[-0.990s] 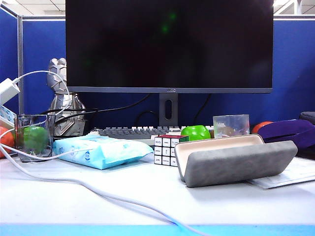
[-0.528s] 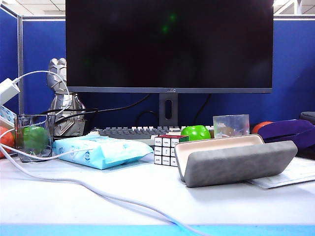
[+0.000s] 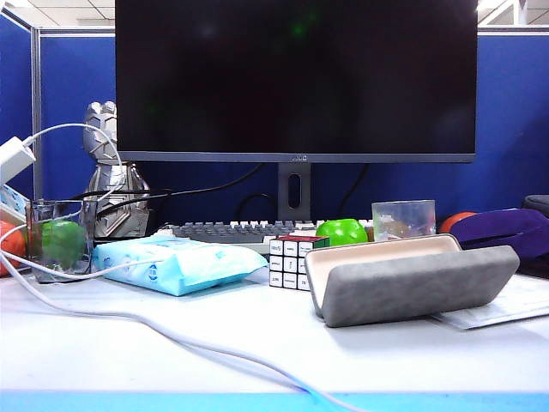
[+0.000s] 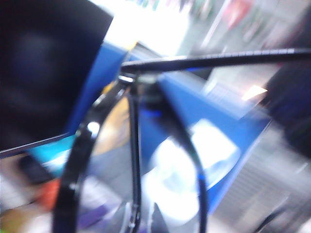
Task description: Pick up the glasses, fold the temples of the glasses, place the glasses into the glasses case, and finally close the glasses case.
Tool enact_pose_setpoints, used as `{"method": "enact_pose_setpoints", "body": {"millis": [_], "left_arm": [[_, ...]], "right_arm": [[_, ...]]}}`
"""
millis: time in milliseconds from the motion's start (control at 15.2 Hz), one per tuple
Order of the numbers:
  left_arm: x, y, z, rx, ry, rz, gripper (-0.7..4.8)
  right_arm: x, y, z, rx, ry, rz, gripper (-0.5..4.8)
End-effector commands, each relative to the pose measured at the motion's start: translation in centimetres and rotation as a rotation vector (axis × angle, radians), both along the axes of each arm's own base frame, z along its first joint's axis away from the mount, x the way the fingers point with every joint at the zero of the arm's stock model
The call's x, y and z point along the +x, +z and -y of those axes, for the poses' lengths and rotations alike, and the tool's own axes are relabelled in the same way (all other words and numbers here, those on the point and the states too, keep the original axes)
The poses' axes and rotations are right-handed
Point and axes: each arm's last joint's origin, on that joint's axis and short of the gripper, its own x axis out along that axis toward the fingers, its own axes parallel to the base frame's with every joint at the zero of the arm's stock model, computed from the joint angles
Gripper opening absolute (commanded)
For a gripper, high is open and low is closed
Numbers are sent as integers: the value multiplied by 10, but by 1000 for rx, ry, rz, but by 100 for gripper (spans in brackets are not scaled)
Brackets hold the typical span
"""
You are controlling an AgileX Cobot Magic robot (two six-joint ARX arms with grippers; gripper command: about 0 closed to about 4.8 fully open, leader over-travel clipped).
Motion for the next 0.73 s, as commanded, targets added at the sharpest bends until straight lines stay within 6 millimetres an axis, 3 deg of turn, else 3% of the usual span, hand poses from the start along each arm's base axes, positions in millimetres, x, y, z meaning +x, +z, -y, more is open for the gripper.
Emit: {"method": "enact_pose_setpoints", "body": {"millis": [66, 198, 528, 726], "left_arm": [[-1, -1, 0, 78, 16, 108, -6], [-1, -1, 0, 85, 19, 124, -6], [-2, -1, -1, 70, 15, 103, -6], [-2, 2, -1, 17, 3, 47, -6]], "right_arm": [[-1, 1, 1, 5, 8, -56, -6], [1, -5, -3, -55, 75, -123, -6], [9, -35, -34, -220, 219, -281, -6], [9, -36, -34, -232, 220, -252, -6]]}}
